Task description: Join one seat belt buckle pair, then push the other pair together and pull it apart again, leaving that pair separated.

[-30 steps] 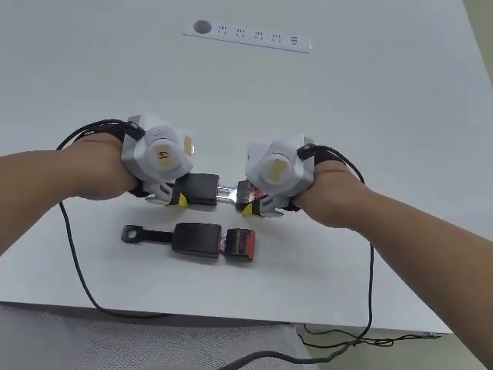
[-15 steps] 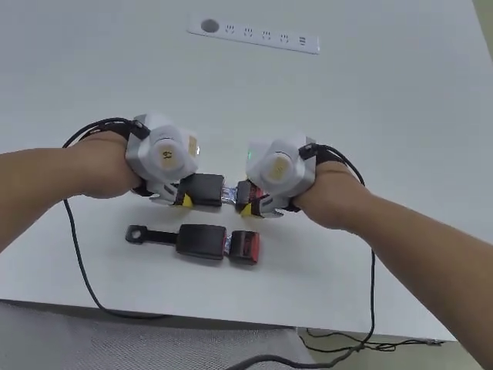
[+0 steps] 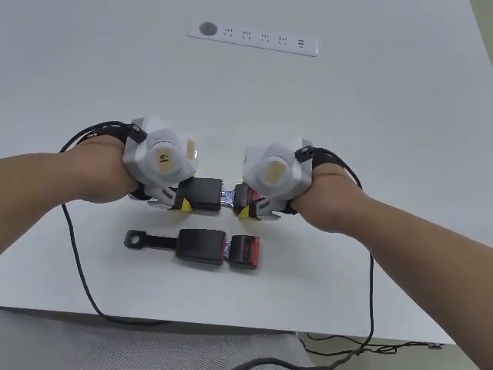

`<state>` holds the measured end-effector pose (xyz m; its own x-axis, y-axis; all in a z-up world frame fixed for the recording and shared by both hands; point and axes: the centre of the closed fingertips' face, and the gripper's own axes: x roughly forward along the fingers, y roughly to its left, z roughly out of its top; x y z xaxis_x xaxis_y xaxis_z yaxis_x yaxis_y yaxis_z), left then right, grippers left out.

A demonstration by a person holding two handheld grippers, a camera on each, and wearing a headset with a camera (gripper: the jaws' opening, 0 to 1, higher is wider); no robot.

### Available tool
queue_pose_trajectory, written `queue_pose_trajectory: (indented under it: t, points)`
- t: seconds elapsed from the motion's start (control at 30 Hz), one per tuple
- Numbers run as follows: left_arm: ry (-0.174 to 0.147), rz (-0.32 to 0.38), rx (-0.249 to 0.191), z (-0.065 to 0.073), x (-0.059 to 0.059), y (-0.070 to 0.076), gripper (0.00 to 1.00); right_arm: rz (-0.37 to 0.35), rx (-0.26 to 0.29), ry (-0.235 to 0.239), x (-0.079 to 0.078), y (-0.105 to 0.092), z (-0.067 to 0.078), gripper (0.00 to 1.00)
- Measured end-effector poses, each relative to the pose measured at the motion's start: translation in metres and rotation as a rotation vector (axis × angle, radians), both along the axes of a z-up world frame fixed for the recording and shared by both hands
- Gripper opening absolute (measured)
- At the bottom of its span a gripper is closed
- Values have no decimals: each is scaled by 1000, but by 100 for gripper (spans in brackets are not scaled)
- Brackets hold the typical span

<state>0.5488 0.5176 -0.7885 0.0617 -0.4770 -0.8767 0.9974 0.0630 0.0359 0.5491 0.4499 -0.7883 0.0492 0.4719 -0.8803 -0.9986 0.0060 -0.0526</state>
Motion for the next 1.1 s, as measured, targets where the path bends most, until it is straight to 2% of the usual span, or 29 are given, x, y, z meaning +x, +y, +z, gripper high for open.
queue_pose_trajectory:
  t: [0.2,0.33,1.1]
  points:
    - [2,-7,-2,1,-1,-1,31,12,-7,0,0,2,0,29]
    - [1,-4,-5,1,-1,-1,31,21,-5,-5,-1,13,-1,29]
    - [4,7,-8,1,-3,-1,32,5,-4,-6,-1,10,-1,30]
